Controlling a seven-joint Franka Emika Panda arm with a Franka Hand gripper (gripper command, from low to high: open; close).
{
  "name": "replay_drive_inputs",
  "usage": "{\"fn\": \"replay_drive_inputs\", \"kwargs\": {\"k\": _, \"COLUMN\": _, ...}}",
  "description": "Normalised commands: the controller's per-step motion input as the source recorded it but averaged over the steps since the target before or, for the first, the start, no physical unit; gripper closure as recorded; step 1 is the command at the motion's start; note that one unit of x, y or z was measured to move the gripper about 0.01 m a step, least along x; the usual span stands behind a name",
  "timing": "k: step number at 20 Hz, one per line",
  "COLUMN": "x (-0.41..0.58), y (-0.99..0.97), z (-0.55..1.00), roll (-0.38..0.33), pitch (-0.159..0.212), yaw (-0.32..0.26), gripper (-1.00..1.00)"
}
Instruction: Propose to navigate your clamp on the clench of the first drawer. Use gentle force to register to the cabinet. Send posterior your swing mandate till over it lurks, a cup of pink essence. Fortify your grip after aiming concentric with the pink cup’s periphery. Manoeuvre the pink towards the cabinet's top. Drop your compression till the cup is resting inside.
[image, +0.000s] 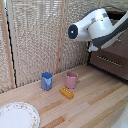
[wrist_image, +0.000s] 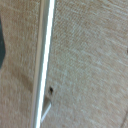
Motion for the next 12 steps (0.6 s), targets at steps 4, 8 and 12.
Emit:
{"fn": "replay_drive_inputs", "kwargs": {"k": 4, "x": 0.012, "y": 0.25, "z": 0.19, "roll": 0.291, "pitch": 0.072, "yaw": -0.170, "gripper": -1.00}}
{"fn": "replay_drive_inputs", "kwargs": {"k": 8, "x": 0.000, "y": 0.15, "z": 0.15, "roll": 0.298, "pitch": 0.050, "yaw": -0.242, "gripper": -1.00}}
{"fn": "replay_drive_inputs", "kwargs": {"k": 12, "x": 0.000, "y": 0.08, "z": 0.16, "roll": 0.291, "pitch": 0.029, "yaw": -0.280, "gripper": -1.00}}
